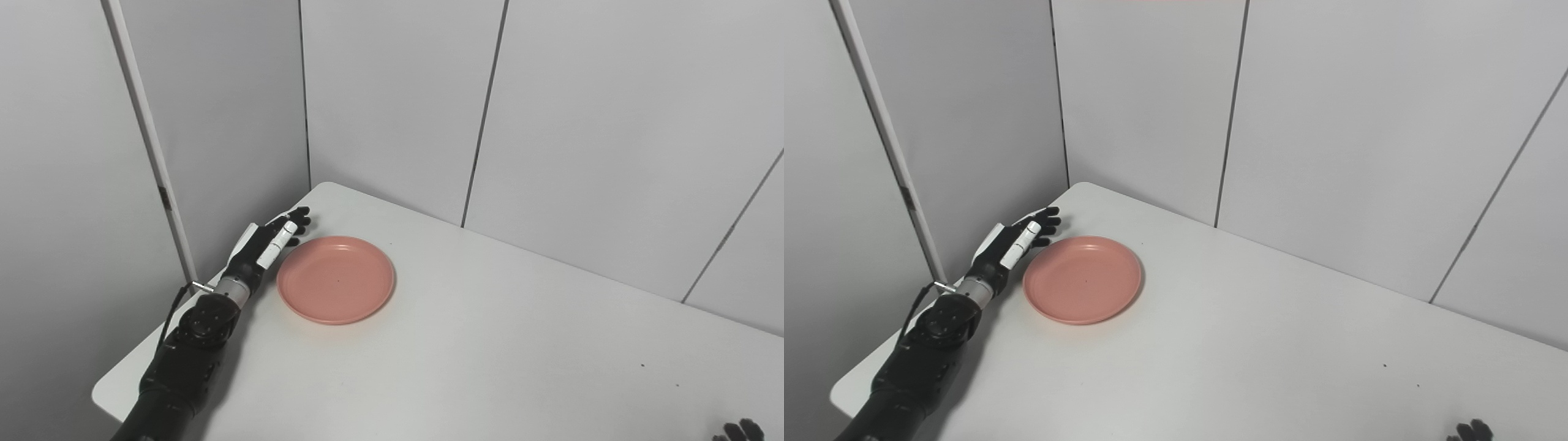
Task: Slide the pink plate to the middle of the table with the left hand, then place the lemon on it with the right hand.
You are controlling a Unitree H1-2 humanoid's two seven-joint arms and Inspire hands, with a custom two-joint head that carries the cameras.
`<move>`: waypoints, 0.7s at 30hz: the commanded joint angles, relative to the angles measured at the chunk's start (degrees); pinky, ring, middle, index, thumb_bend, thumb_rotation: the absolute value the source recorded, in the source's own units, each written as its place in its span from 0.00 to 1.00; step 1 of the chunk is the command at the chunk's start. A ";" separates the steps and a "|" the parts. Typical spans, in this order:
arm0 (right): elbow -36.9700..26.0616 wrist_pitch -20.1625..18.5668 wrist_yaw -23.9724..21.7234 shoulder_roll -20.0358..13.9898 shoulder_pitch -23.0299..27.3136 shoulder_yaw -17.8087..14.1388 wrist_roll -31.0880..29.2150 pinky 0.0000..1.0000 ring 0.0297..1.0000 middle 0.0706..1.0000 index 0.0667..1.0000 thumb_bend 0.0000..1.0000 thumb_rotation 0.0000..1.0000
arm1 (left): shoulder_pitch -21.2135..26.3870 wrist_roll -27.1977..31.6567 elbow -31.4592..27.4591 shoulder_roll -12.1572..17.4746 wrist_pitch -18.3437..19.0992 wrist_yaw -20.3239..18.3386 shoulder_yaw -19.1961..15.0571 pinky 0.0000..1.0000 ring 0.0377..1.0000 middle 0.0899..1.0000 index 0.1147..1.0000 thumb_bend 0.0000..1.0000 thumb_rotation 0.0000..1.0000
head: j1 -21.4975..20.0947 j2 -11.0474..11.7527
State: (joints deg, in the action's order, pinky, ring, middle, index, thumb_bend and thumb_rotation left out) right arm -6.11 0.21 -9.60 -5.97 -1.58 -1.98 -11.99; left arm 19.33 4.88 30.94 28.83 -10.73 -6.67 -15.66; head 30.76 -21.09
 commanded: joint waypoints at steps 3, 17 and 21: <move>-0.40 2.44 0.06 -0.25 -0.22 -0.23 0.75 1.00 0.98 0.97 0.98 0.69 0.93 | 1.49 3.52 -0.40 -0.51 -1.19 0.39 -1.73 0.91 0.87 0.85 0.83 0.84 1.00 | -0.04 -0.14; -0.90 1.67 1.08 -0.55 -0.39 -0.93 2.53 1.00 0.98 0.96 0.96 0.73 0.94 | 1.02 9.71 5.80 -3.57 -6.21 -2.87 -2.75 0.87 0.83 0.82 0.79 0.83 1.00 | 0.54 -1.09; -1.32 0.91 1.17 -0.35 -0.30 -1.02 2.09 1.00 0.98 0.96 0.96 0.73 0.92 | 0.59 9.94 2.92 -4.52 -3.90 -2.10 -2.57 0.85 0.83 0.82 0.79 0.82 1.00 | 0.21 -1.26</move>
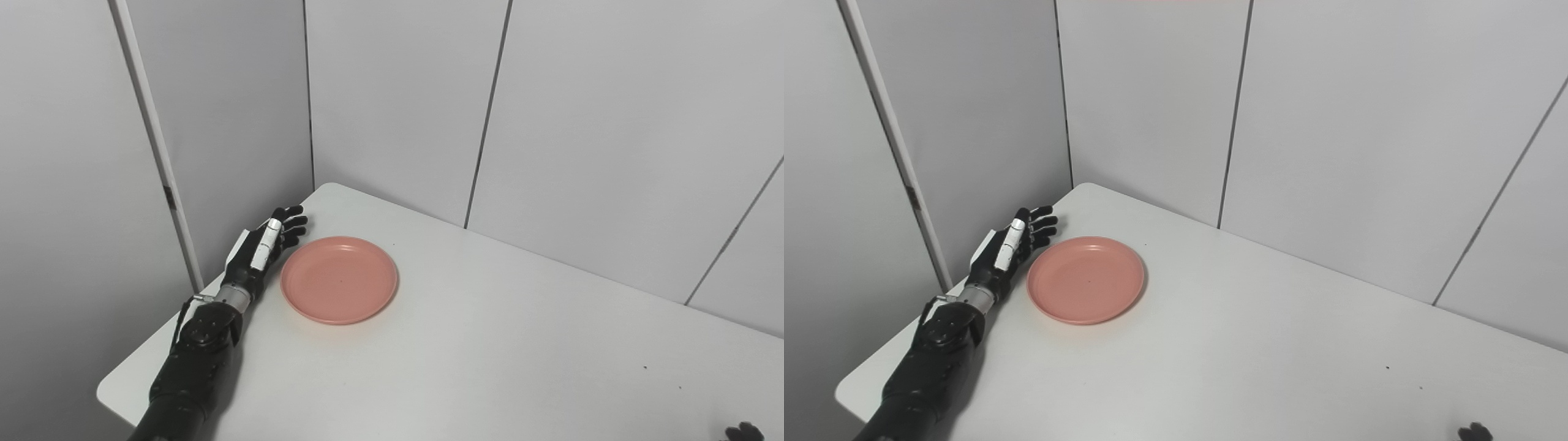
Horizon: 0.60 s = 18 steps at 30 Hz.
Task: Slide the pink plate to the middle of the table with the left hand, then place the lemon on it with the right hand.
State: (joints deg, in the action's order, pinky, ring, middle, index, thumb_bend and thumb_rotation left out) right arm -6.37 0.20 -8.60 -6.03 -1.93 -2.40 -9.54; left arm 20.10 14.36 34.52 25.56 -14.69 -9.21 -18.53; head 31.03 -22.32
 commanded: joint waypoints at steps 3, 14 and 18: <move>-0.99 1.13 0.26 -0.25 0.00 -0.64 -0.53 1.00 0.97 0.95 0.95 0.74 0.92 | -0.55 0.24 -1.65 -1.82 0.87 0.74 0.55 0.86 0.84 0.83 0.81 0.80 1.00 | 0.03 -0.12; -1.32 1.25 0.40 -0.26 -0.31 -0.57 -0.71 0.95 0.94 0.93 0.93 0.76 0.90 | -2.01 -0.20 -6.53 -4.33 3.70 -0.26 2.99 0.92 0.89 0.87 0.85 0.84 1.00 | -0.23 -0.70; -1.79 0.87 0.53 -0.19 -0.39 -0.31 -0.29 0.94 0.94 0.93 0.93 0.76 0.91 | -1.83 -1.36 -7.21 -5.00 3.30 0.38 3.88 0.96 0.90 0.88 0.86 0.82 1.00 | -0.49 -0.72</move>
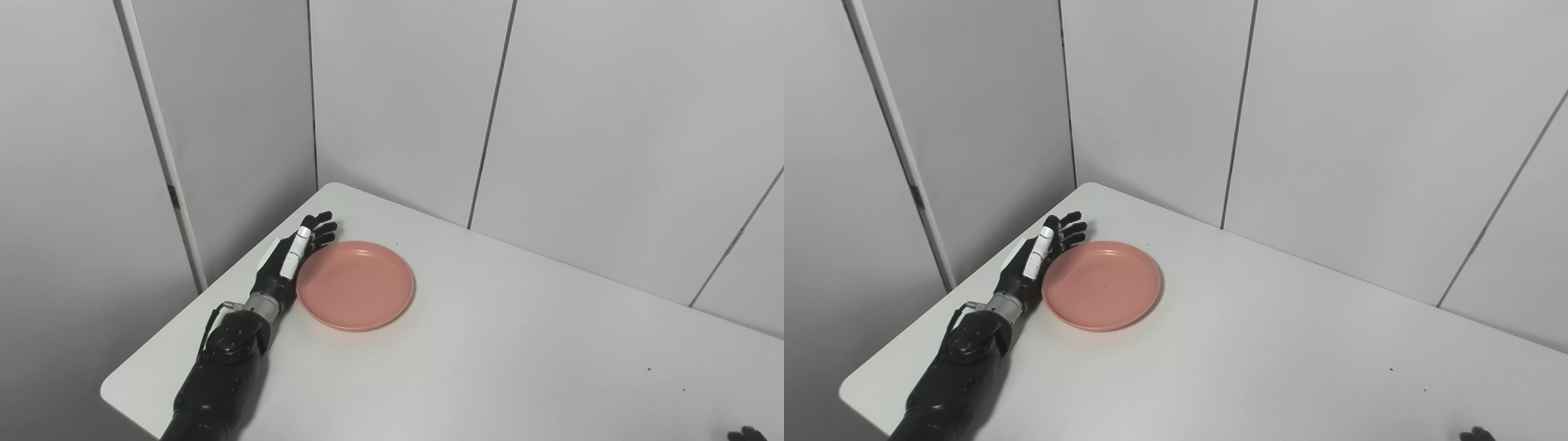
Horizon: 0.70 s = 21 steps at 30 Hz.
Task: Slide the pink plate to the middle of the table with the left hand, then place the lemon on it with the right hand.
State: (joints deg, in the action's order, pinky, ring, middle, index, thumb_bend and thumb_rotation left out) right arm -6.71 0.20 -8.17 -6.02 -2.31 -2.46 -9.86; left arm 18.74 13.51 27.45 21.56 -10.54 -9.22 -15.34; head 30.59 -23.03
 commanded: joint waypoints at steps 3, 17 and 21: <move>-1.53 0.85 0.21 0.02 0.01 -0.19 -0.06 0.93 0.93 0.92 0.92 0.76 0.90 | -0.24 -0.65 0.36 -1.09 -1.07 -0.34 1.35 0.97 0.91 0.87 0.86 0.82 1.00 | -0.22 -0.02; -2.26 1.40 0.97 1.54 -0.21 0.85 0.44 0.97 0.96 0.94 0.94 0.81 0.90 | -3.92 0.14 -8.36 -3.12 5.00 -1.65 4.84 0.96 0.90 0.89 0.86 0.80 1.00 | -4.55 -1.03; -1.99 1.93 0.87 1.89 -0.08 1.42 0.88 1.00 0.99 0.98 0.97 0.81 0.92 | -5.10 -0.03 -12.28 -4.08 7.86 -1.67 6.20 0.98 0.92 0.91 0.89 0.81 1.00 | -7.20 -1.49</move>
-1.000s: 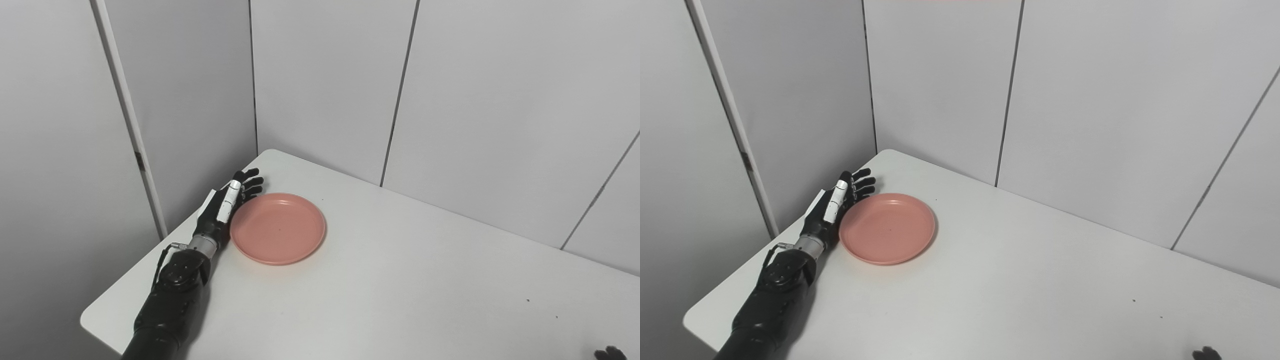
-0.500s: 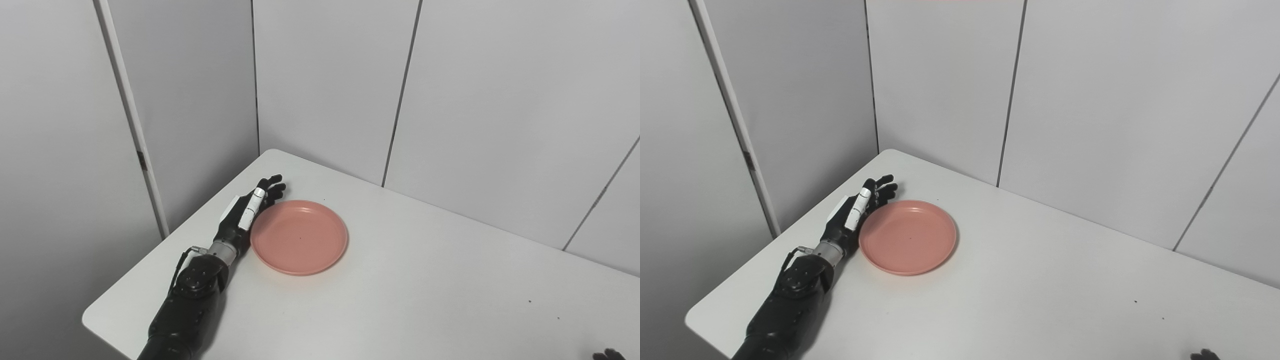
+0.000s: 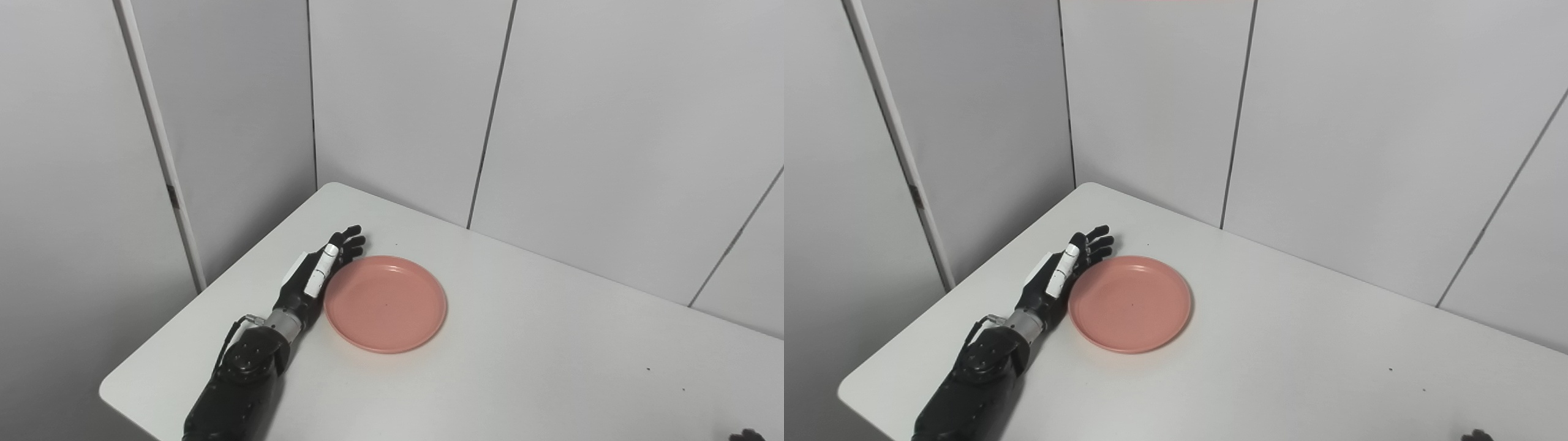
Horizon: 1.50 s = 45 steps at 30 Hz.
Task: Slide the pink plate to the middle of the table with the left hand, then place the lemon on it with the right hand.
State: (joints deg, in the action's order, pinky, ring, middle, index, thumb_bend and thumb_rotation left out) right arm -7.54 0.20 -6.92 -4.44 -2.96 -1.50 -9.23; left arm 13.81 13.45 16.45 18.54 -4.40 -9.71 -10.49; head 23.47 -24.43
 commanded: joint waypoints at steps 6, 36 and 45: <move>-2.31 1.94 0.51 0.92 0.44 1.94 3.24 1.00 0.99 0.98 0.99 0.72 0.98 | -1.19 0.98 -4.06 -2.69 3.78 -2.15 2.75 0.98 0.93 0.91 0.90 0.78 1.00 | -8.91 -2.23; -4.69 1.52 3.82 5.99 1.94 5.19 8.12 1.00 0.94 0.95 0.96 0.53 0.81 | -0.87 4.42 -4.35 -5.67 6.12 -2.97 5.23 0.97 0.92 0.90 0.90 0.81 1.00 | -27.90 -9.67; -3.93 2.08 4.46 6.95 2.55 5.88 9.87 0.98 0.95 0.96 0.97 0.53 0.83 | -1.54 4.16 -1.63 -7.23 2.97 -4.01 5.16 0.94 0.91 0.90 0.90 0.79 1.00 | -31.57 -9.36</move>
State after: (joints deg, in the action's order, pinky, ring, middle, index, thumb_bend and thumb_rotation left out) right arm -10.53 0.09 -3.06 1.91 -1.54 4.15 -0.05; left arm 13.80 17.57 12.84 12.38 -0.97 -13.00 -5.56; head -8.17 -33.84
